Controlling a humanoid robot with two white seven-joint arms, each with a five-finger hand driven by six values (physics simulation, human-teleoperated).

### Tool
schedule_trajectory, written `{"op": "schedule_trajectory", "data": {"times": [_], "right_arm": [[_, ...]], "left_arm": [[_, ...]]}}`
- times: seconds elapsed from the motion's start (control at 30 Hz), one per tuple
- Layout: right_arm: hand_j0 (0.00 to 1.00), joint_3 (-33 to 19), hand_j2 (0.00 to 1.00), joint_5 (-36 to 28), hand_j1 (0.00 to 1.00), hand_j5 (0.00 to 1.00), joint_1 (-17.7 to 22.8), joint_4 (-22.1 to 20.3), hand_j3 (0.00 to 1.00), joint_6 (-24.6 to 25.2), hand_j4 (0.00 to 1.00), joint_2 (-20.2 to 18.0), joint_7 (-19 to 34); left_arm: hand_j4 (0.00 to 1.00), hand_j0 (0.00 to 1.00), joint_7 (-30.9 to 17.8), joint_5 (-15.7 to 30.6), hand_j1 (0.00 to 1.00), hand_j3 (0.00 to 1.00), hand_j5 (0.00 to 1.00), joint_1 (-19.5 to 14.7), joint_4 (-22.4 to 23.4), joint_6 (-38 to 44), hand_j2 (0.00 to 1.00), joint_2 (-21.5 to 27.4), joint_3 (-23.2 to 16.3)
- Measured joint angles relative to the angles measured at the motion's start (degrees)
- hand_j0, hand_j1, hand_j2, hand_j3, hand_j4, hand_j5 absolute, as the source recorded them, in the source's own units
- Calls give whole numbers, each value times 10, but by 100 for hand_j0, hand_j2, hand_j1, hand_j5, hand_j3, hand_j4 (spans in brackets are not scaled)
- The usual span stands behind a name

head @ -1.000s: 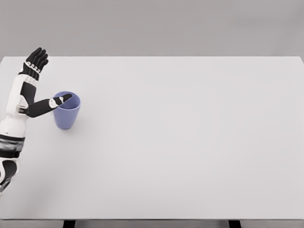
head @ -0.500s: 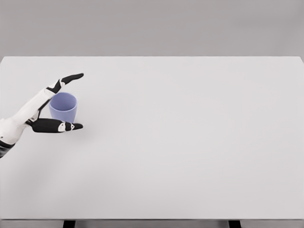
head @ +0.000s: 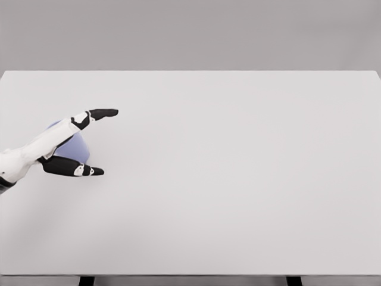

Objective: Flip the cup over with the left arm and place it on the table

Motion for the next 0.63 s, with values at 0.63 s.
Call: {"op": "schedule_trajectory", "data": {"times": [0.63], "right_arm": [[100, 0, 100, 0, 100, 100, 0, 0, 100, 0, 100, 0, 0]], "left_arm": [[100, 100, -1, 18, 100, 100, 100, -11, -3, 0, 100, 21, 1]]}}
